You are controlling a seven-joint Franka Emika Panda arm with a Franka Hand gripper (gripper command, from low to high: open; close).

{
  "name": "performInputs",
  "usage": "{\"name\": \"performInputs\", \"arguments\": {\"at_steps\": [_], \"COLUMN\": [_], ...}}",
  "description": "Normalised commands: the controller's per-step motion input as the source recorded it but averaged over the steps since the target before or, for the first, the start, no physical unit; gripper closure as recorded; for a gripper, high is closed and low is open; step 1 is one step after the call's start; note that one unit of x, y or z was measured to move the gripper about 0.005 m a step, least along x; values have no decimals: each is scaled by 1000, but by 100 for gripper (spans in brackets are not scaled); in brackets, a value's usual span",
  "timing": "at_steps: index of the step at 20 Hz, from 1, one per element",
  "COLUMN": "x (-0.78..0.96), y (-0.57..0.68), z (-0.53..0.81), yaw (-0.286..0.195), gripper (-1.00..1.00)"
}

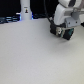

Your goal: Open the kcup holder, insert the kcup into the holder, and close the kcup holder

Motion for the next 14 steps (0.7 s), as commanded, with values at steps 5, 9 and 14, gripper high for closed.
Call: {"name": "performInputs", "arguments": {"at_steps": [5, 9, 14], "x": [-898, -419, 399], "y": [559, 477, 170], "z": [0, 319, 998], "yaw": [18, 20, 4], "gripper": [-100, -100, -100]}}
